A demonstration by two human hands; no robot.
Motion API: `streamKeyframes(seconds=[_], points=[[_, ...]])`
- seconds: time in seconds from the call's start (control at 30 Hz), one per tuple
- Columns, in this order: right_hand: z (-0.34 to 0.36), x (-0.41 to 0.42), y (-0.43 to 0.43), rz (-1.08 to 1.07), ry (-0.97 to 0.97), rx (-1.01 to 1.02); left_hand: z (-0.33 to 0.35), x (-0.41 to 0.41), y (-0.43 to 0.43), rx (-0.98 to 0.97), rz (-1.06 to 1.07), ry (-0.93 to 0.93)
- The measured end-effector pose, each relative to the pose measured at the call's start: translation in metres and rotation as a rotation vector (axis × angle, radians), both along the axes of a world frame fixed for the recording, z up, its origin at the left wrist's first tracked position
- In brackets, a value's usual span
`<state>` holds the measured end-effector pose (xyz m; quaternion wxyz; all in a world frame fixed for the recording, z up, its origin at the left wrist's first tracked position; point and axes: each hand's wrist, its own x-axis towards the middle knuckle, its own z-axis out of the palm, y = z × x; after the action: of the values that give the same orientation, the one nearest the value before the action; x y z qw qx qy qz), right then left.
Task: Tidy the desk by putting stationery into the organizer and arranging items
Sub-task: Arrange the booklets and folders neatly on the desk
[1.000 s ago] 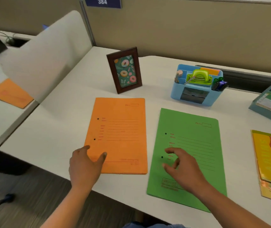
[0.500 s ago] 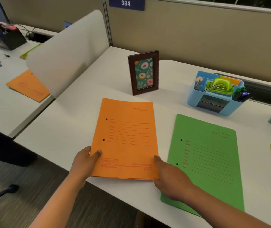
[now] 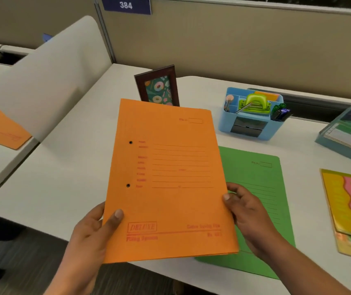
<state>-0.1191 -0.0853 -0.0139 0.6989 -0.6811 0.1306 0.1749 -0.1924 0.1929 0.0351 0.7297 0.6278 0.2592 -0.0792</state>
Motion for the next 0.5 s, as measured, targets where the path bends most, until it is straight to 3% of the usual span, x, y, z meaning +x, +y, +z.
streamKeyframes(seconds=[0.13, 0.27, 0.37, 0.5], points=[[-0.003, -0.013, -0.052, -0.192, -0.014, -0.045, -0.013, 0.015, -0.039, 0.053, -0.169, 0.023], [-0.017, -0.033, -0.110, -0.256, 0.001, -0.184, -0.036, 0.033, -0.077, 0.254, -0.316, 0.012], [-0.035, -0.045, -0.145, -0.262, 0.032, -0.290, -0.061, 0.044, -0.107, 0.506, -0.446, -0.005], [-0.053, -0.050, -0.171, -0.287, 0.057, -0.373, -0.080, 0.057, -0.136, 0.615, -0.583, -0.003]])
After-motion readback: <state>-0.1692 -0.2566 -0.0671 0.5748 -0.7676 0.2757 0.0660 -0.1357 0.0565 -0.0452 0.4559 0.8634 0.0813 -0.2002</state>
